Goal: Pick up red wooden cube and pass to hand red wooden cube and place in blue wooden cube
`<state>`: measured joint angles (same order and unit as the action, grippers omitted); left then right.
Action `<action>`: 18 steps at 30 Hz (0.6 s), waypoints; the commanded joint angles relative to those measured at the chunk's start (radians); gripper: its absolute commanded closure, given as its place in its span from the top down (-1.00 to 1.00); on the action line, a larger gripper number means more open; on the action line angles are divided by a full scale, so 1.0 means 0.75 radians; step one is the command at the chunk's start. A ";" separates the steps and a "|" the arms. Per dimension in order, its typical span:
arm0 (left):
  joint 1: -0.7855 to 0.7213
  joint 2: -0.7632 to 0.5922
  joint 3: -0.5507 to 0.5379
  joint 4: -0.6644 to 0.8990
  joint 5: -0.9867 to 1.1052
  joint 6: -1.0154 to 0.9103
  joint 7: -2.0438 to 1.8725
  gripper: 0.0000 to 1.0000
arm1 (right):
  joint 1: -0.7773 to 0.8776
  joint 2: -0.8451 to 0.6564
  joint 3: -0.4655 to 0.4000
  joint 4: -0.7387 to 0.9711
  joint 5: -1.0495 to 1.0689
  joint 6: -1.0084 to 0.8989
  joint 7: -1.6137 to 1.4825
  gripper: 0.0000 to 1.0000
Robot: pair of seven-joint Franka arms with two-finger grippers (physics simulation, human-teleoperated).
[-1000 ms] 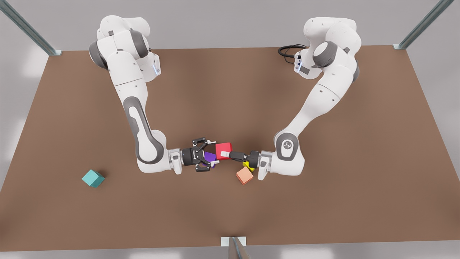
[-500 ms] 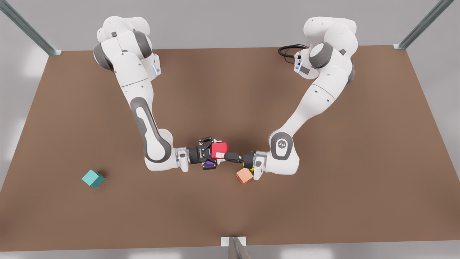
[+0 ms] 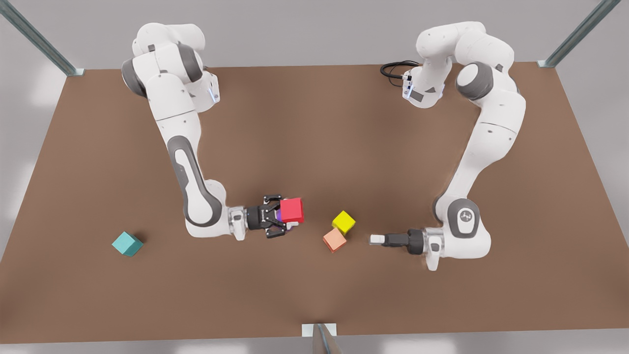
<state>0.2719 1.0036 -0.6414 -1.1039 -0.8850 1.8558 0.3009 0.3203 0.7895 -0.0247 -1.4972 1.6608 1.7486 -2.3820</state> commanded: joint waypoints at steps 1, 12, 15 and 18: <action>0.081 -0.143 -0.010 0.077 0.750 -0.674 -0.251 1.00 | -0.067 -0.024 -0.006 -0.004 -0.210 -0.053 0.038 0.25; -0.453 -1.097 0.886 -0.424 1.278 -0.816 -0.186 1.00 | -0.278 -0.196 -0.429 0.151 -1.762 -0.211 0.415 0.24; -0.459 -1.099 0.872 -0.389 1.280 -0.787 -0.193 1.00 | -0.278 -0.151 -0.503 0.227 -1.773 0.018 0.417 0.25; -0.455 -1.093 0.872 -0.389 1.225 -0.744 -0.195 1.00 | -0.282 -0.089 -0.517 0.272 -1.771 0.176 0.413 0.24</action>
<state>-0.0734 0.1840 0.0123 -1.3966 0.0532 1.2854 0.1689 0.1093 0.7139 -0.4110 -1.3013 0.3699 1.7188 -2.2064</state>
